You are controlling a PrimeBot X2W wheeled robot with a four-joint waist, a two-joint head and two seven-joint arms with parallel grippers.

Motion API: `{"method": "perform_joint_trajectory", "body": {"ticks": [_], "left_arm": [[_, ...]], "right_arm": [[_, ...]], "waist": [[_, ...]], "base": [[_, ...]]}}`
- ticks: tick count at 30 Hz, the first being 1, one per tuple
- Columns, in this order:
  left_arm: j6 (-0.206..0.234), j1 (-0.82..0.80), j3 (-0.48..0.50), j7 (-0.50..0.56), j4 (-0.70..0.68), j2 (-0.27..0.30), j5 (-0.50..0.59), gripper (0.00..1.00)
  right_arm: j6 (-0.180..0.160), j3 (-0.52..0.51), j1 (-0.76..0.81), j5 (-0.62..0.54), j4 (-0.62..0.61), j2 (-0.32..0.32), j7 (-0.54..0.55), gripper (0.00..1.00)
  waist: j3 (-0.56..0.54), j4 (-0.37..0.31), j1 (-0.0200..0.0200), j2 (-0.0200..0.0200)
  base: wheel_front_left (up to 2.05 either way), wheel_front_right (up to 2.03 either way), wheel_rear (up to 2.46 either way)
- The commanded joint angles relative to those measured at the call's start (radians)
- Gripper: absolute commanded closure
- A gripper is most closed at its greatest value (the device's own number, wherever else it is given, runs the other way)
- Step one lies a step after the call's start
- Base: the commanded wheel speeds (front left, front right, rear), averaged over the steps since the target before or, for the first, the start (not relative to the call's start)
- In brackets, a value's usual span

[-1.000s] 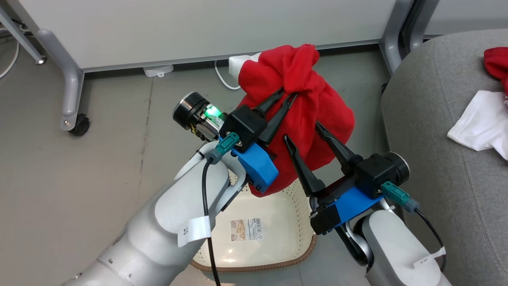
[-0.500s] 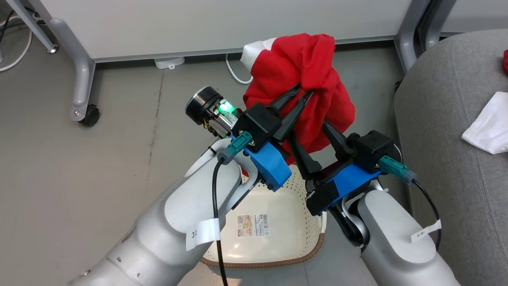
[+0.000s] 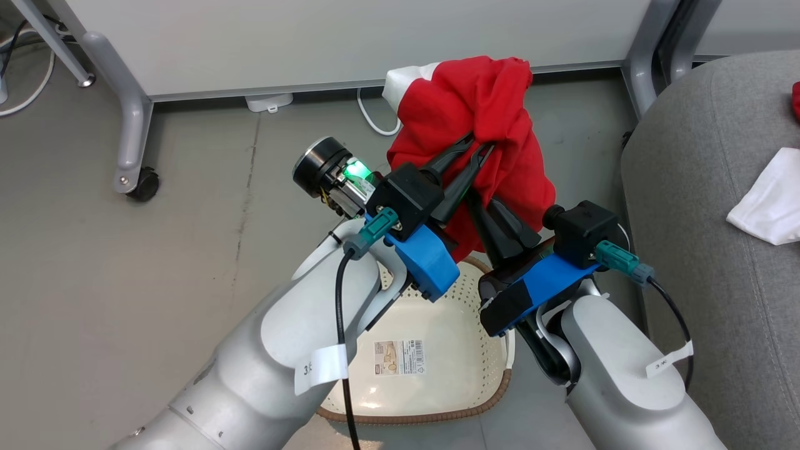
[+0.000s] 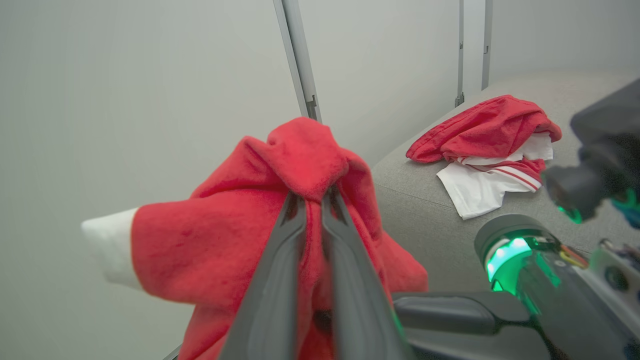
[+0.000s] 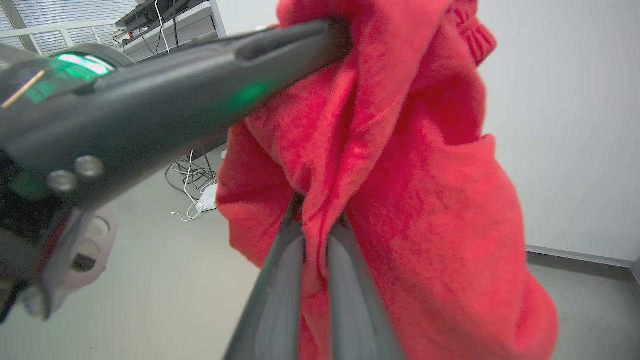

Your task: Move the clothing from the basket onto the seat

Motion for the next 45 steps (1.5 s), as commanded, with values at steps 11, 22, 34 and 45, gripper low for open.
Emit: {"method": "perform_joint_trajectory", "body": {"ticks": [11, 22, 34, 45], "left_arm": [[-0.008, 0.009, 0.012, -0.004, 0.015, -0.002, 0.009, 0.11], [-0.004, 0.011, 0.033, -0.004, 0.002, -0.004, 0.031, 0.0], [-0.003, 0.016, 0.05, -0.004, -0.007, -0.003, 0.052, 0.0], [-0.009, 0.031, 0.027, -0.004, -0.024, 0.007, 0.074, 0.0]], "right_arm": [[0.0, -0.005, 0.002, -0.016, -0.012, 0.0, -0.004, 1.0], [0.0, -0.013, 0.012, -0.034, -0.019, 0.0, -0.004, 1.0], [0.0, -0.097, 0.023, -0.081, -0.038, 0.0, -0.004, 1.0], [0.0, -0.261, 0.044, -0.161, -0.129, 0.0, -0.004, 1.0]], "waist": [[-0.002, -0.003, -0.0001, -0.0001], [0.01, -0.006, -0.0001, -0.0001], [0.041, -0.054, -0.0001, -0.0001], [0.097, -0.156, -0.0001, -0.0001]], "base": [[0.0, 0.0, 0.0], [0.0, 0.0, 0.0], [0.0, 0.0, 0.0], [0.0, 0.0, 0.0]]}}
